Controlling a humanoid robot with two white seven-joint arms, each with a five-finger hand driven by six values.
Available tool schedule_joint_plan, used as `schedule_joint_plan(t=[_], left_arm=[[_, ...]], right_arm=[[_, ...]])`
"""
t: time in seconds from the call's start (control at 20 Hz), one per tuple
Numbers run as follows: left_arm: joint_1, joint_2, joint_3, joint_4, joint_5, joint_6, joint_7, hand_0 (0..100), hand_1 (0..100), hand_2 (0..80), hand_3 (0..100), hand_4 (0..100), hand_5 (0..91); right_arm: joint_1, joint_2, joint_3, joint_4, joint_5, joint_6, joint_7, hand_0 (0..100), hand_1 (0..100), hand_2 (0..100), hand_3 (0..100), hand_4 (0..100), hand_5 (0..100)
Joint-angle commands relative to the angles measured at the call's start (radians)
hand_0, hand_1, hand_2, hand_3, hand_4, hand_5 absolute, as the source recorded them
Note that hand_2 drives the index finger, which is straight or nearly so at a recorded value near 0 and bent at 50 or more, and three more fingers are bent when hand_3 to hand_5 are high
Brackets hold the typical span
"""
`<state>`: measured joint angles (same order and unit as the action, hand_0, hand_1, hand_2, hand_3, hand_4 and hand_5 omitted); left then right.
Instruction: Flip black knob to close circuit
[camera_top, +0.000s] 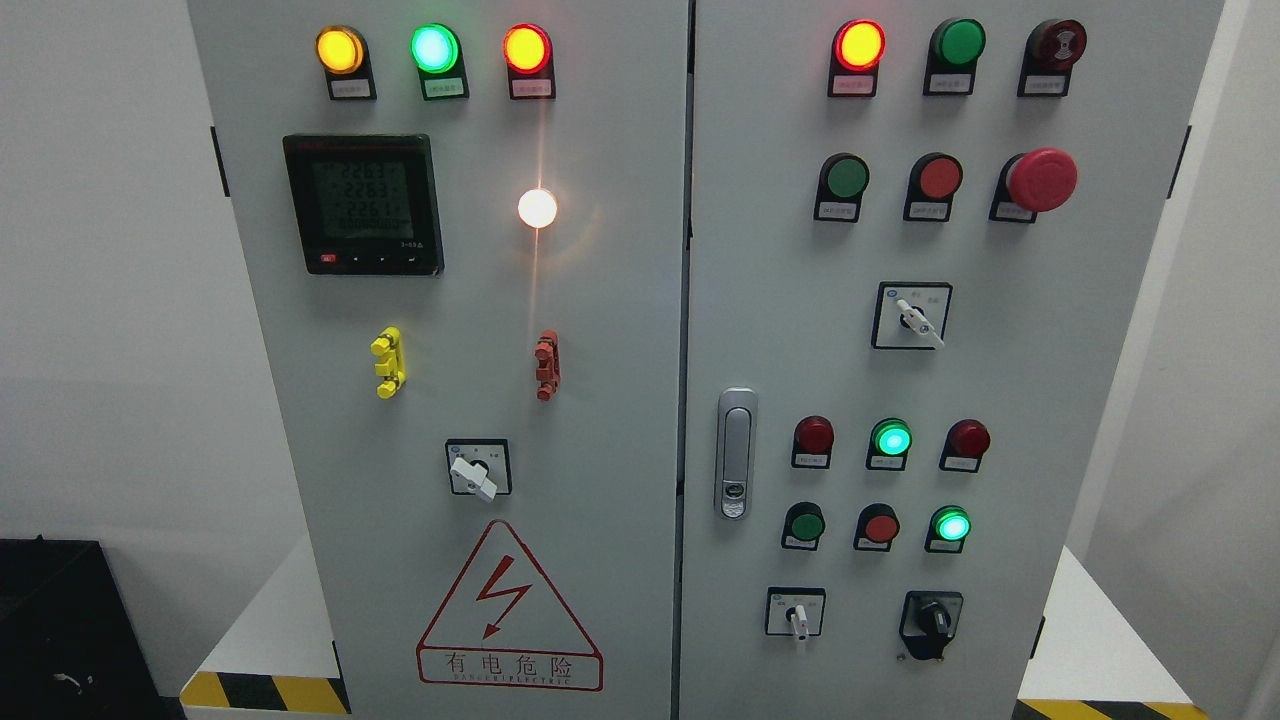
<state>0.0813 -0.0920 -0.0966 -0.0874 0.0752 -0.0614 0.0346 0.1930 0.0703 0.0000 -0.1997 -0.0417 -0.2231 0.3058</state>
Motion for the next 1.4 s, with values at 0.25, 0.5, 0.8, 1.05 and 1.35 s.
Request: schedule_joint_plan(t=[0.25,0.5,0.8,1.05,1.35], left_arm=[[0.0,0.0,0.0,0.0,0.0,0.0,0.001,12,56,0.0,0,0,0.0],[0.0,0.0,0.0,0.0,0.0,0.0,0.001,12,56,0.0,0,0,0.0],[0.0,0.0,0.0,0.0,0.0,0.0,0.001,12,56,0.0,0,0,0.0],[0.0,0.0,0.0,0.0,0.0,0.0,0.001,12,56,0.0,0,0,0.0],[0.0,0.0,0.0,0.0,0.0,0.0,0.001,12,56,0.0,0,0,0.0]], right_arm=[[-0.001,0.0,0.02,0.006,0.0,0.001,0.001,0,10,0,0,0,0],[-0.003,0.0,0.02,-0.033,0.038,0.02,-0.001,0,10,0,0,0,0],[0.002,0.008,0.014,-0.228,0.104,0.134,-0.016,0,10,0,0,0,0],[0.002,0.0,0.009,-0.432,0.235,0.226,-0.057,0,10,0,0,0,0],[-0.003,0.011,-0.084,-0.634,0.55,0.251,-0.082,0,12,7,23,21,0]])
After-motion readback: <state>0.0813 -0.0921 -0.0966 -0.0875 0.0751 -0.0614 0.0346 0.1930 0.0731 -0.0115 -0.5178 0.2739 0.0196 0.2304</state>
